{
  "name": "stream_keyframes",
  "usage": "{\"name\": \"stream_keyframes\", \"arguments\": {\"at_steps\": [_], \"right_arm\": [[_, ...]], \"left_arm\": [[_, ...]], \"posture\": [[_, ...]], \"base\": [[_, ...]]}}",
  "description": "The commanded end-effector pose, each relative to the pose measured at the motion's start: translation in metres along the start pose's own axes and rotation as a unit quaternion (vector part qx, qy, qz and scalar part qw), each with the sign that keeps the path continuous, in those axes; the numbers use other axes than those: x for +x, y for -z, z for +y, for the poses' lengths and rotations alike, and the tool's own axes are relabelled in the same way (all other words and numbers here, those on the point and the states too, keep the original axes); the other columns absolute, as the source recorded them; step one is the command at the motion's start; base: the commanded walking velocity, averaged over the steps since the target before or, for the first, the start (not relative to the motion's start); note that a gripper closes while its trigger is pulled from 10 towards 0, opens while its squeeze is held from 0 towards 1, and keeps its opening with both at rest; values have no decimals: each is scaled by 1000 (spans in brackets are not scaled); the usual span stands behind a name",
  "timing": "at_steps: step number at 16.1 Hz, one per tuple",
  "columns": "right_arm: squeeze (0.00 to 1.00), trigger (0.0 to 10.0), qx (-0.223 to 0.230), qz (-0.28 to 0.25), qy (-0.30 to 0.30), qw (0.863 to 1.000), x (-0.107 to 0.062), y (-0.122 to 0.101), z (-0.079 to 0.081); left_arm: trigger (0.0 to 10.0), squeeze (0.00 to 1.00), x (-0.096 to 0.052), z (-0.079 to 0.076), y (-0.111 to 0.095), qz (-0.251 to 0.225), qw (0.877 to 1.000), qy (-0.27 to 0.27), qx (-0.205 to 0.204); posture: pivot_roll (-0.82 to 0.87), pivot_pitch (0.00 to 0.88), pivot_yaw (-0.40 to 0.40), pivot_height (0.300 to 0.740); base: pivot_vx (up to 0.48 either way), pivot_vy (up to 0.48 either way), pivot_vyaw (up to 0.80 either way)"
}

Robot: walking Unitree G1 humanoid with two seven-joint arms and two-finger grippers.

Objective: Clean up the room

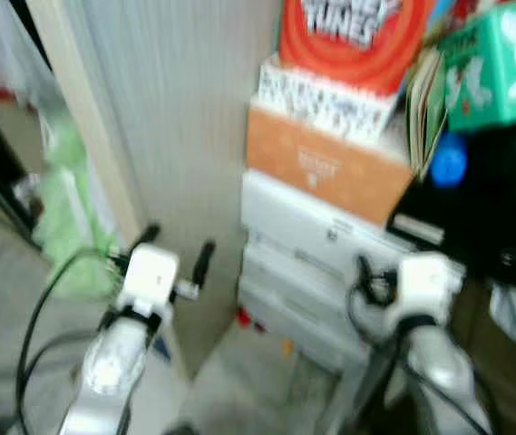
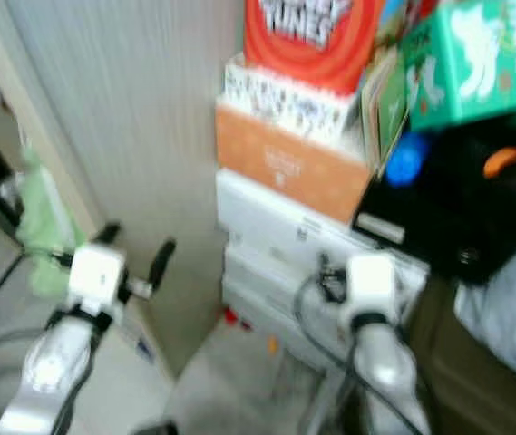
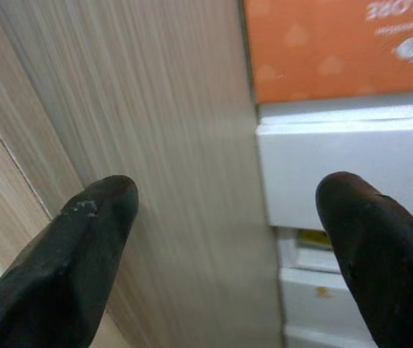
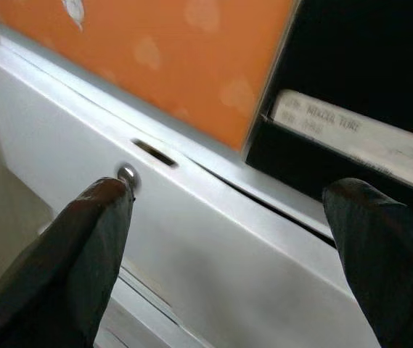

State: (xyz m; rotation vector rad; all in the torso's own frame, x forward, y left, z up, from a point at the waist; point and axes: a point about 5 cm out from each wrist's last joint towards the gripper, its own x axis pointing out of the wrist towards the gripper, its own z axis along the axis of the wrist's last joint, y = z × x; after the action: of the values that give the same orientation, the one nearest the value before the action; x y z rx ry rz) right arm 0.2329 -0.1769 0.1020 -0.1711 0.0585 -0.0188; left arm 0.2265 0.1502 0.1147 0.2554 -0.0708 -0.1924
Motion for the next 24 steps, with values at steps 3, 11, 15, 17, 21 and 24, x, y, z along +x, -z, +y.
{"name": "stream_keyframes", "arguments": {"at_steps": [3, 11, 15, 17, 21, 24], "right_arm": [[0, 10000, -11, 19, 11, 1000, -12, 7, -14], [0, 10000, -10, 25, 3, 1000, -10, 8, -13], [0, 10000, -13, 22, 11, 1000, -10, 7, -15], [0, 10000, -14, 23, 9, 1000, -9, 7, -16], [0, 10000, -16, 23, 9, 1000, -8, 7, -16], [0, 10000, -17, 22, 9, 1000, -7, 7, -16]], "left_arm": [[10000, 0, -22, 19, 7, 30, 997, -70, 15], [10000, 0, -30, -3, 3, 27, 999, 43, 1], [10000, 0, -24, -2, 0, 19, 999, 35, 6], [10000, 0, -23, 2, 2, 28, 999, 21, -2], [10000, 0, -20, 2, 2, 25, 999, 25, -1], [10000, 0, -19, 2, 2, 25, 999, 27, 0]], "posture": [[-71, 67, -53, 740], [-56, 73, -64, 740], [-60, 68, -67, 740], [-62, 68, -67, 740], [-62, 62, -70, 740], [-62, 59, -69, 740]], "base": [[0, 0, 800], [0, 0, 191], [0, 0, 0], [0, 0, 0], [0, 0, 0], [0, 0, 0]]}}
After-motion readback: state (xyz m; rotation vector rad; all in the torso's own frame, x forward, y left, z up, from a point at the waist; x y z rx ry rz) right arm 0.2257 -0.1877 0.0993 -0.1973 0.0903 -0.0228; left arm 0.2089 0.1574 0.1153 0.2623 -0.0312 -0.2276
